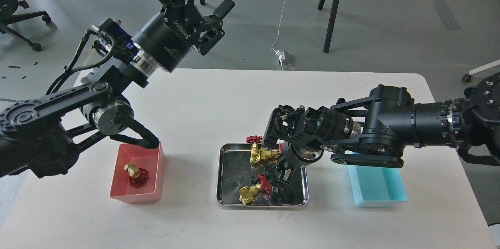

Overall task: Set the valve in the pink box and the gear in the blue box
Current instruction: 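Carry the gear with the right gripper and lower it into the blue box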

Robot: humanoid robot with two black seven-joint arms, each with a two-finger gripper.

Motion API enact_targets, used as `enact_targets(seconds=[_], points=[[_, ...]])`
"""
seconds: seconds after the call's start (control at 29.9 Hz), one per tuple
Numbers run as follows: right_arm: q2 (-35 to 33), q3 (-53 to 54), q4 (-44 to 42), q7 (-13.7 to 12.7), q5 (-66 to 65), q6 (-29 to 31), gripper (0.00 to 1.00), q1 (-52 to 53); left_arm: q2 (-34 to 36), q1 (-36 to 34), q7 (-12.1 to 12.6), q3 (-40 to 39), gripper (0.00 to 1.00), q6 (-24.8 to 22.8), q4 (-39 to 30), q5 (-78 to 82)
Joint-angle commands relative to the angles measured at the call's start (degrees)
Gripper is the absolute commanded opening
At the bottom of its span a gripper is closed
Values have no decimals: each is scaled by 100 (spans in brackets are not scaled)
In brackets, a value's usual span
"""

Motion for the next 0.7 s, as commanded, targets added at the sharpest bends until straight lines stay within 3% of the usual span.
enact_targets(seconds=[0.0, 0.33, 0.67], points=[[-729, 259, 427, 1, 9, -1, 18, 392, -143, -3, 0, 0, 91, 0, 56, 5], [-3147, 40, 1192, -43, -71, -1, 18, 368, -469, -3, 0, 0, 92, 0, 205, 5], [-3570, 75, 1447, -104, -71, -1, 22, -230, -715, -3, 0, 9, 92, 0, 416, 31]])
